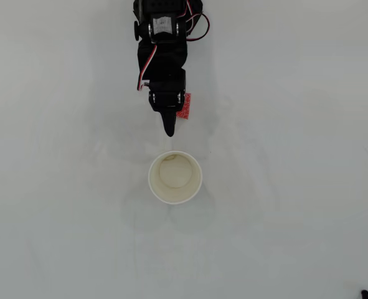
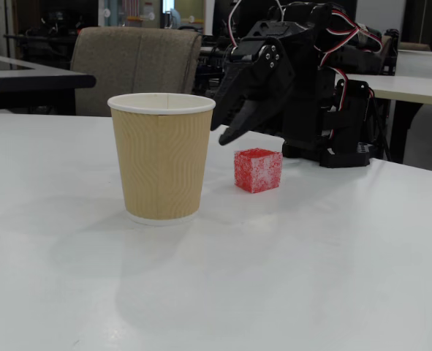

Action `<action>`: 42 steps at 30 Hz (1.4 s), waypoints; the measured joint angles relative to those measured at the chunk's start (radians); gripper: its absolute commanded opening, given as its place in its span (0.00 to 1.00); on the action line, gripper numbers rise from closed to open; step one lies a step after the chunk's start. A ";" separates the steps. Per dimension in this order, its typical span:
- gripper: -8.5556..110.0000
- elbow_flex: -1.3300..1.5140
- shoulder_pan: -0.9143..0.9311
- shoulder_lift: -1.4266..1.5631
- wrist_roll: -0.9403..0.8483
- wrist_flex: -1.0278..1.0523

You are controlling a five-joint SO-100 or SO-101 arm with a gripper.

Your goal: Grasp a red cube and put it in the cup.

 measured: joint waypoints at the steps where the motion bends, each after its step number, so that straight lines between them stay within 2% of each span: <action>1: 0.12 0.000 0.003 0.000 -0.043 -0.005; 5: 0.12 0.000 -0.006 0.000 -0.245 -0.023; 12: 0.12 0.000 0.020 0.000 -0.423 -0.069; 21: 0.13 0.000 0.020 0.000 -0.834 -0.069; 28: 0.27 0.000 0.074 0.000 -0.997 -0.094; 36: 0.29 0.000 0.117 0.000 -1.178 -0.209; 42: 0.30 0.000 0.135 0.000 -1.223 -0.221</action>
